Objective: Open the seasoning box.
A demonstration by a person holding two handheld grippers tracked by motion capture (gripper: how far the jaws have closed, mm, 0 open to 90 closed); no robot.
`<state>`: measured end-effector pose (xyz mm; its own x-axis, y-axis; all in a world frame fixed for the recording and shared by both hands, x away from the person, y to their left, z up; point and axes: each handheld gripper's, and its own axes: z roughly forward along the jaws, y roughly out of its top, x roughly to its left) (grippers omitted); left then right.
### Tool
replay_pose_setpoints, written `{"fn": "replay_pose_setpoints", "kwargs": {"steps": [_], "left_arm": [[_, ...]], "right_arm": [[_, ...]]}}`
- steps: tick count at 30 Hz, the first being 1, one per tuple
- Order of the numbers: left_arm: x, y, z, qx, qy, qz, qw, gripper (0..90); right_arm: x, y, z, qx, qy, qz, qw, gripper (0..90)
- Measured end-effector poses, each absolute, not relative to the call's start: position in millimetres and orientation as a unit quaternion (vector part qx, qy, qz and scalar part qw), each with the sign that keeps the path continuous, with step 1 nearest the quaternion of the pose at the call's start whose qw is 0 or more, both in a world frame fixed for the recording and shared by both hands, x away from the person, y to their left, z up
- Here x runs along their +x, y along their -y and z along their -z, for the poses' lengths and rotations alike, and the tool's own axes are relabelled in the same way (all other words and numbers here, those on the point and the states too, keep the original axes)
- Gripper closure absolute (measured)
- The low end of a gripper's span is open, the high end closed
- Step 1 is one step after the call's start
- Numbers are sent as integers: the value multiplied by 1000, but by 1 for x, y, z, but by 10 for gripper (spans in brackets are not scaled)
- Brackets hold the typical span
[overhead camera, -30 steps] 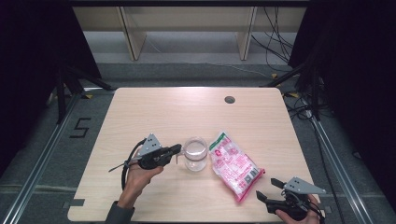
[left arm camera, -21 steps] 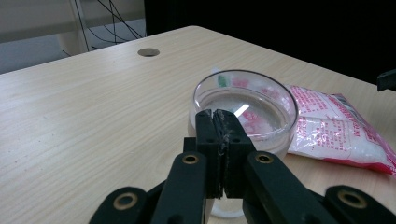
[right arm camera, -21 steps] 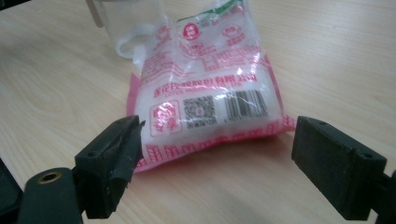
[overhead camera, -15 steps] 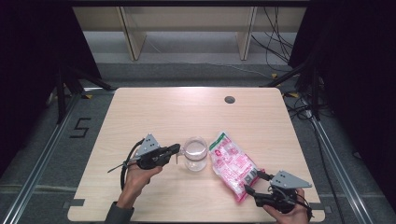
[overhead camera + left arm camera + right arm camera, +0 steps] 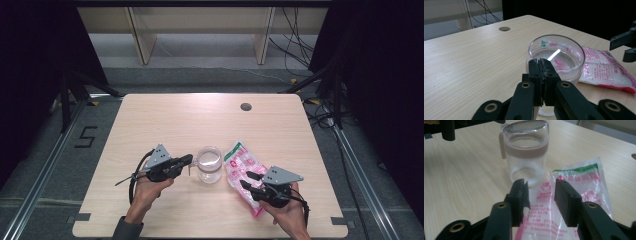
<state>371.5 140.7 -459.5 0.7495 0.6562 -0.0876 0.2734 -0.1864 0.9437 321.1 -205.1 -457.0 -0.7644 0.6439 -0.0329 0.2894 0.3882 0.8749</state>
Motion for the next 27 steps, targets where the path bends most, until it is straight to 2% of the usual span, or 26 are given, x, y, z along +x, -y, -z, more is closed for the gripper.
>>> {"fn": "replay_pose_setpoints", "kwargs": {"steps": [3,12,15,17,27], "left_arm": [[371,-141,460,749,-317,-168,558,876],[371,-140,460,751,-318,-171,553,876],[372,-140,462,749,-314,-167,558,876],[372,-141,462,750,-314,-168,558,875],[372,-141,462,748,-314,-167,561,875]], "right_arm": [[324,199,456,291,-812,-472,183,665],[352,176,457,282,-809,-484,179,871],[355,169,456,279,-808,-486,184,899],[358,164,457,280,-810,-485,173,899],[368,144,452,263,-808,-494,186,900]]}}
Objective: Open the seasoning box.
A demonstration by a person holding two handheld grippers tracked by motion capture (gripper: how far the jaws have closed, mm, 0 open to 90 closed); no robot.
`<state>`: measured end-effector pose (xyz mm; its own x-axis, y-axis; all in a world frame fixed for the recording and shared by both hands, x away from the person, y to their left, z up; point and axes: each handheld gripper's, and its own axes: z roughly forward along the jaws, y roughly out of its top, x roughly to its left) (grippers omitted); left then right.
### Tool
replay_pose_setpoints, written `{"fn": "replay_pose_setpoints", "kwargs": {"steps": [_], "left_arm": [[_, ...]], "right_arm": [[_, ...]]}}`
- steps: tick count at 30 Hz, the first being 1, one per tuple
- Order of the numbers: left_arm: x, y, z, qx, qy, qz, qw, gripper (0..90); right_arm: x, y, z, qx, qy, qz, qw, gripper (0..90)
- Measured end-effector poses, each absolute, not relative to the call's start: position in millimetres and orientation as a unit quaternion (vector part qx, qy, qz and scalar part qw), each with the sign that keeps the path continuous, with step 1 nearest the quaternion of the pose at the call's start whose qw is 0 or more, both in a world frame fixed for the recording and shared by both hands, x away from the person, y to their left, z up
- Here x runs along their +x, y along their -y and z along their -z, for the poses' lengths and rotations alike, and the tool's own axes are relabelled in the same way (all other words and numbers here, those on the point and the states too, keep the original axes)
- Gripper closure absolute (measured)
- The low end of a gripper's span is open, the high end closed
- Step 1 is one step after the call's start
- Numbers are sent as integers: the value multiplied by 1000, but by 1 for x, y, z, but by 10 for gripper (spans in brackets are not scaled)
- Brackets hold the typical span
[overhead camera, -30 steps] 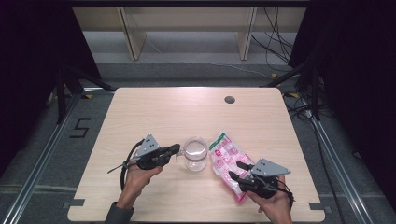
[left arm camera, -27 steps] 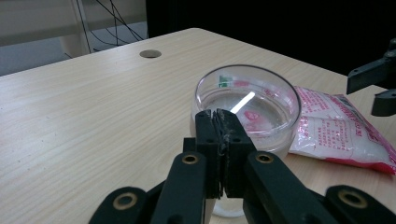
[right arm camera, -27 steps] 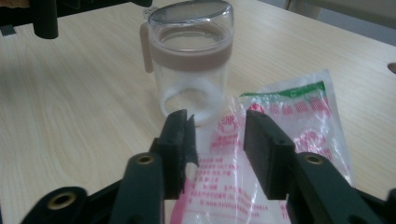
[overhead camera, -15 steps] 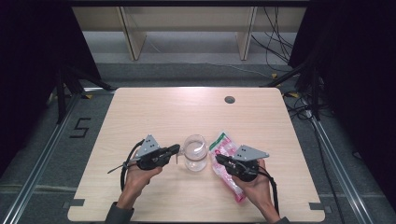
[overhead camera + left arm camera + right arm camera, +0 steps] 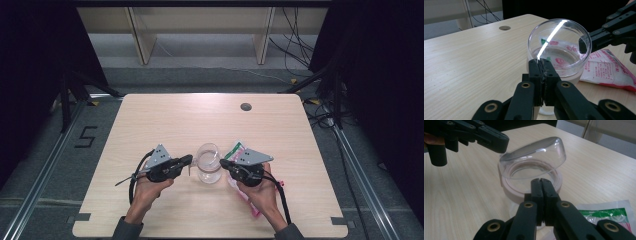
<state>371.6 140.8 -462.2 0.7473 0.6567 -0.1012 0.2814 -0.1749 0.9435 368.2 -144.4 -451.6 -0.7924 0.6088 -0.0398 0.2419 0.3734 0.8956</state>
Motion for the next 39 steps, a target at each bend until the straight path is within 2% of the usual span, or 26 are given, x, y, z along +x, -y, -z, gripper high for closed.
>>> {"fn": "replay_pose_setpoints", "kwargs": {"steps": [3,7,10,12,14,16,18,19,21,23,24,26,39], "left_arm": [[370,-142,461,751,-316,-170,555,850],[366,-148,457,752,-316,-184,549,684],[359,-150,458,767,-302,-197,530,647],[352,-151,460,773,-299,-199,523,563],[350,-152,461,774,-295,-201,522,543],[346,-153,462,777,-296,-208,515,456],[343,-155,465,778,-301,-204,512,436],[341,-156,466,777,-306,-205,511,395],[340,-159,470,776,-312,-206,508,369],[338,-160,472,776,-321,-200,504,350],[336,-161,474,776,-325,-188,508,350],[334,-163,474,773,-326,-183,512,349],[331,-169,477,769,-339,-180,511,319]], "right_arm": [[370,143,450,259,-806,-501,178,900],[369,142,448,260,-804,-501,187,900],[369,141,446,260,-803,-503,188,890],[368,137,444,265,-801,-507,179,888],[368,137,444,262,-801,-507,181,888],[368,133,443,254,-800,-509,192,888],[367,131,442,261,-801,-506,183,888],[366,128,440,256,-798,-511,191,887],[365,124,437,257,-798,-514,184,886],[366,123,436,244,-796,-518,195,881],[364,121,435,244,-802,-513,186,881],[364,116,434,235,-798,-519,196,881],[357,94,431,208,-805,-521,192,875]]}}
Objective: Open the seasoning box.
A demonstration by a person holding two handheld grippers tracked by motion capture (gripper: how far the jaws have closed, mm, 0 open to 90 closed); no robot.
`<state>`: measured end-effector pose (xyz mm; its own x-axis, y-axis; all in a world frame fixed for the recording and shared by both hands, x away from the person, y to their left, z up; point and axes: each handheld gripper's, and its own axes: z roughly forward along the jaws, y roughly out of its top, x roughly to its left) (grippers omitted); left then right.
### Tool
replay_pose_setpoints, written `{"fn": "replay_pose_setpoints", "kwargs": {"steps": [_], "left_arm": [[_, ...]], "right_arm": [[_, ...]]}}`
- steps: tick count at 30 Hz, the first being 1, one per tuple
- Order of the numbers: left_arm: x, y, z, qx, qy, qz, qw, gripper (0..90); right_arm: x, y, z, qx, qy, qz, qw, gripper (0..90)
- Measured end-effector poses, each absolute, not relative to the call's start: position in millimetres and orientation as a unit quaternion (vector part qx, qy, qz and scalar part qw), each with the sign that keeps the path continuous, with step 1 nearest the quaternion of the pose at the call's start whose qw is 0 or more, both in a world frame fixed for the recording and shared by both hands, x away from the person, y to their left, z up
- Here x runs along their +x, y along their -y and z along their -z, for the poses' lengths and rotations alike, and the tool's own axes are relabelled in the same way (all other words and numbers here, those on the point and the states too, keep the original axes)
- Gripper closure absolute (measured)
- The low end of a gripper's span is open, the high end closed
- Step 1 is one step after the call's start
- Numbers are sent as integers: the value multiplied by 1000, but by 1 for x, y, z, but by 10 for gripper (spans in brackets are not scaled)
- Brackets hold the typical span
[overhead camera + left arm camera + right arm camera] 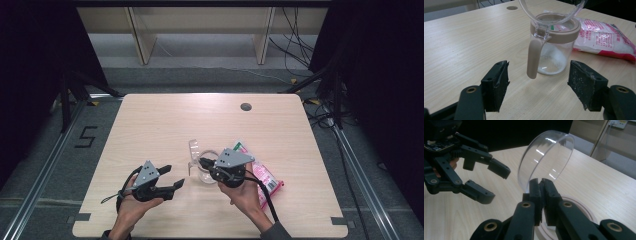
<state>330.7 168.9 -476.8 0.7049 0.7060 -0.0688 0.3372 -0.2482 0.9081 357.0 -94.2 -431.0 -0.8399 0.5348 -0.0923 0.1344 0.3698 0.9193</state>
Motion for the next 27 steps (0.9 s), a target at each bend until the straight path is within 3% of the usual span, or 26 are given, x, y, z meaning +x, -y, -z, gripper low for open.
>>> {"fn": "replay_pose_setpoints", "kwargs": {"steps": [11,18,19,27], "left_arm": [[332,-169,478,775,-332,-181,506,315],[331,-168,479,774,-341,-174,505,310],[331,-167,479,774,-342,-174,504,310],[332,-165,480,773,-345,-168,505,303]], "right_arm": [[364,111,424,228,-793,-534,186,810],[381,161,424,309,-784,-508,179,647],[385,176,427,317,-777,-508,195,628],[400,215,437,363,-774,-480,196,574]]}}
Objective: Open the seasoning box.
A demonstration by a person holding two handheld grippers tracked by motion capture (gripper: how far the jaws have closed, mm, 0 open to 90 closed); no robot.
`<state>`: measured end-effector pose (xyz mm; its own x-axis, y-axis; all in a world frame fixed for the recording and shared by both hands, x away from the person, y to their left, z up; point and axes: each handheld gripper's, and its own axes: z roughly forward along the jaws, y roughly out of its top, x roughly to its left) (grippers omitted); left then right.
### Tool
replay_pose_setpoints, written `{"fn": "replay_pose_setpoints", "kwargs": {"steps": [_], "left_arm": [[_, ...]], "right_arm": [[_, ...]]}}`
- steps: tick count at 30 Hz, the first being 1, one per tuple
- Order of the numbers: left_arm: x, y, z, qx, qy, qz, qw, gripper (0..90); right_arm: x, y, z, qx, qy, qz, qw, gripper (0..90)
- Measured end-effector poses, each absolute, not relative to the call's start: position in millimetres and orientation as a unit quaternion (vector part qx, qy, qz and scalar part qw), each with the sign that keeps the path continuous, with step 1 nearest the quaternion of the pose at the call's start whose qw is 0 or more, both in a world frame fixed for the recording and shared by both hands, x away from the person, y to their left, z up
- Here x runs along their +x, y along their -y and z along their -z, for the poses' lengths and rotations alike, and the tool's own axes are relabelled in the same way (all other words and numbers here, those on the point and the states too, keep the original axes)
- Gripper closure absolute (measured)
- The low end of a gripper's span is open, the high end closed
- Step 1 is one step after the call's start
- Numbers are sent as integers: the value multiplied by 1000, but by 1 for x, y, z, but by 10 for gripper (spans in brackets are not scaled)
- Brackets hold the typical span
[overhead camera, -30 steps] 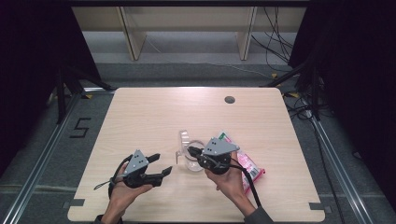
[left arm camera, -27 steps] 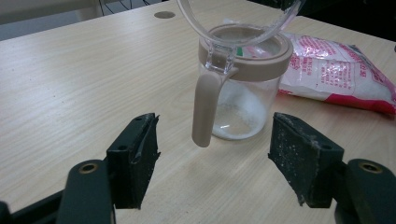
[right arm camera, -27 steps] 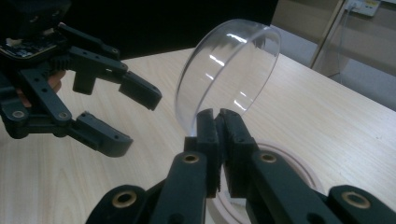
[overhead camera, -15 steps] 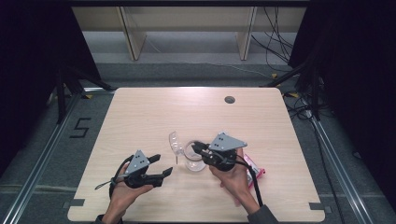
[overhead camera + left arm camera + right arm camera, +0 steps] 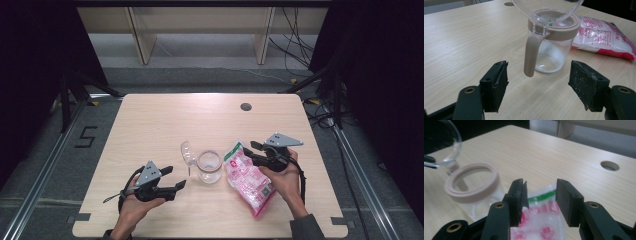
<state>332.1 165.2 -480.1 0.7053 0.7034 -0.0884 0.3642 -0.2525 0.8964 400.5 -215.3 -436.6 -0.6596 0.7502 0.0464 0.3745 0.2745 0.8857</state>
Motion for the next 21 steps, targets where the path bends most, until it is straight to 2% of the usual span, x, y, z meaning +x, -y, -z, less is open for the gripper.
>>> {"fn": "replay_pose_setpoints", "kwargs": {"steps": [7,10,11,21], "left_arm": [[333,-160,483,781,-337,-156,503,297],[333,-159,483,781,-337,-154,503,294],[333,-159,484,780,-337,-155,503,294],[333,-157,484,784,-333,-153,501,292]], "right_arm": [[408,226,451,397,-782,-447,176,535],[410,228,457,408,-786,-436,159,538],[412,230,458,400,-791,-430,170,546],[420,232,470,411,-798,-417,142,551]]}}
